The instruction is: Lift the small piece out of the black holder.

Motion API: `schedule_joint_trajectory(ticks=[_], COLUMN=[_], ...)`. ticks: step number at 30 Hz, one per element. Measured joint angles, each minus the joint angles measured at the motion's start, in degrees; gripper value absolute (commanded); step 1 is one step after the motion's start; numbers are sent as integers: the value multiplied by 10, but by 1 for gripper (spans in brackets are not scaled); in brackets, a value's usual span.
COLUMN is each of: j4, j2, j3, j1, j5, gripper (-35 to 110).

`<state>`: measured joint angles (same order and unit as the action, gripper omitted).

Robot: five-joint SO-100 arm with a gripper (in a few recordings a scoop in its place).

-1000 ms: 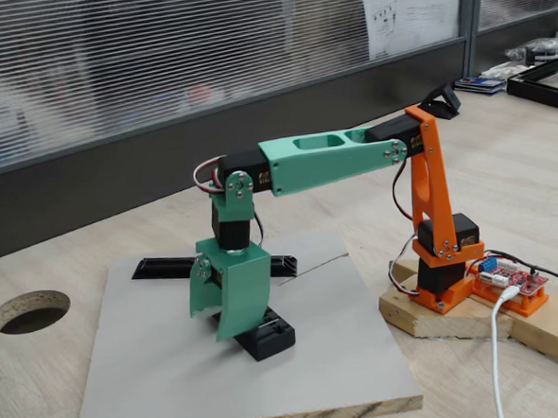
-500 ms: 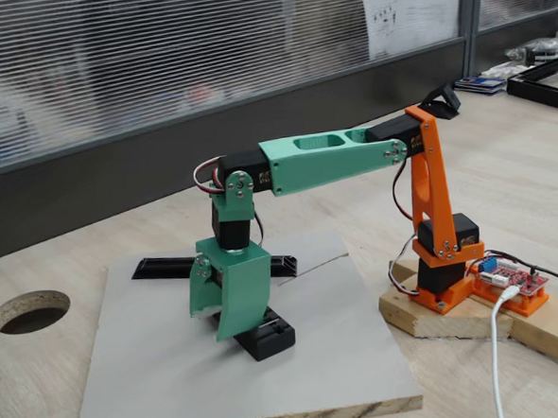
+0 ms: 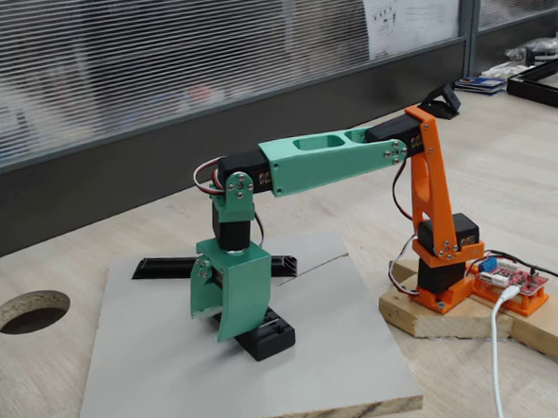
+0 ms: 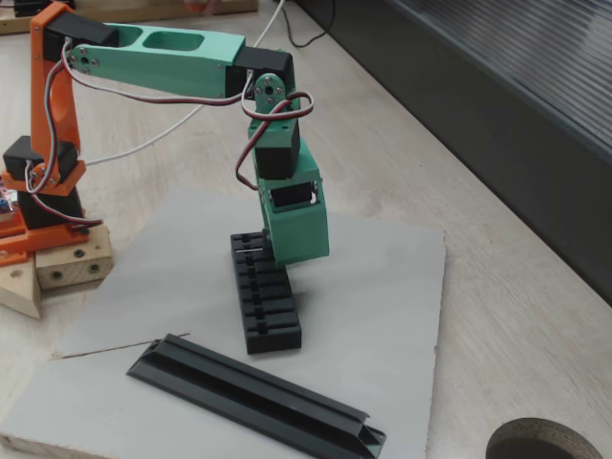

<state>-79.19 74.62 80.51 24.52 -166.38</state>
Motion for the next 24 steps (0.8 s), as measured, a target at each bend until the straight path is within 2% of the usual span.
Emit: schedule_joint_trajectory(ticks=[5,24], j4=[-31,-32], j2=[0,-3], j3=[0,0], j1=[0,0], j5=[0,0], gripper=[43,43])
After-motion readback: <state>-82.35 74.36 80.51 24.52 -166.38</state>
